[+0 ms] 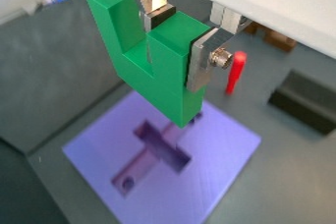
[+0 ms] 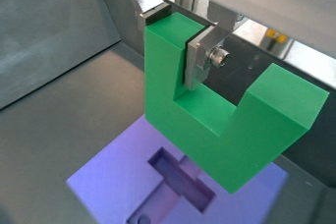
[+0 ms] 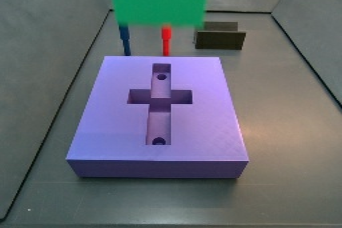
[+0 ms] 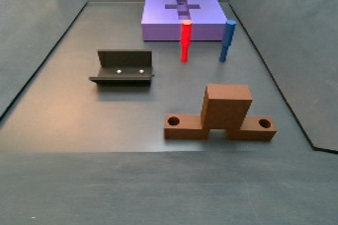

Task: Pick up the green object. Move up. Place the green object on the fixture. Regrasp the green object. Move to above the board. Insert the green object.
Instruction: Insert the green object.

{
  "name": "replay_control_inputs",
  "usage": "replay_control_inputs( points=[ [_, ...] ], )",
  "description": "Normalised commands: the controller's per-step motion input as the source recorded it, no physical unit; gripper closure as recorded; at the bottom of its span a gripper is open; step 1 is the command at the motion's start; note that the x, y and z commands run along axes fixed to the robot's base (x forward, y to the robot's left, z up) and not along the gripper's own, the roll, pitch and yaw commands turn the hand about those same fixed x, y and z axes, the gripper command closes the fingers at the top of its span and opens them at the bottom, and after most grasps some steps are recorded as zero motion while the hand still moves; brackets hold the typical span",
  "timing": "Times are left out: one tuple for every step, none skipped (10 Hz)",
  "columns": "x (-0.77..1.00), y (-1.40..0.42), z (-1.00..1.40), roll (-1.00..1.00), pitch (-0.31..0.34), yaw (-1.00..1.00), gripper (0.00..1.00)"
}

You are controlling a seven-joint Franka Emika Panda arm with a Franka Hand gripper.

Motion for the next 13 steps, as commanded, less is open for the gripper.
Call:
replay_control_inputs(
  points=[
    [0.33, -0.27, -0.8, -0.07, -0.22, 0.0, 1.0],
    [0.14, 0.0, -0.71, -0.07, -0.22, 0.0, 1.0],
    [0.09, 0.0, -0.69, -0.02, -0.203, 0.0, 1.0],
    [0.11, 0.0, -0.67, -0.01, -0.196, 0.0, 1.0],
    [0.03, 0.01, -0.72, -0.03, -0.214, 0.0, 1.0],
    [0.05, 0.03, -0.61, -0.08, -0.117, 0.01, 1.0],
    [0.01, 0.0, -0.45, -0.06, -0.071, 0.01, 1.0],
    [0.05, 0.0, -0.37, 0.0, -0.01, 0.04, 1.0],
    [0.0, 0.12, -0.39, 0.03, 0.0, 0.0, 1.0],
    [0.0, 0.16, -0.35, 0.07, 0.0, 0.0, 1.0],
    [-0.02, 0.15, -0.33, 0.07, 0.0, 0.0, 1.0],
    [-0.09, 0.07, -0.29, 0.0, -0.041, 0.0, 1.0],
    [-0.12, 0.0, -0.26, -0.03, -0.079, 0.0, 1.0]
  ],
)
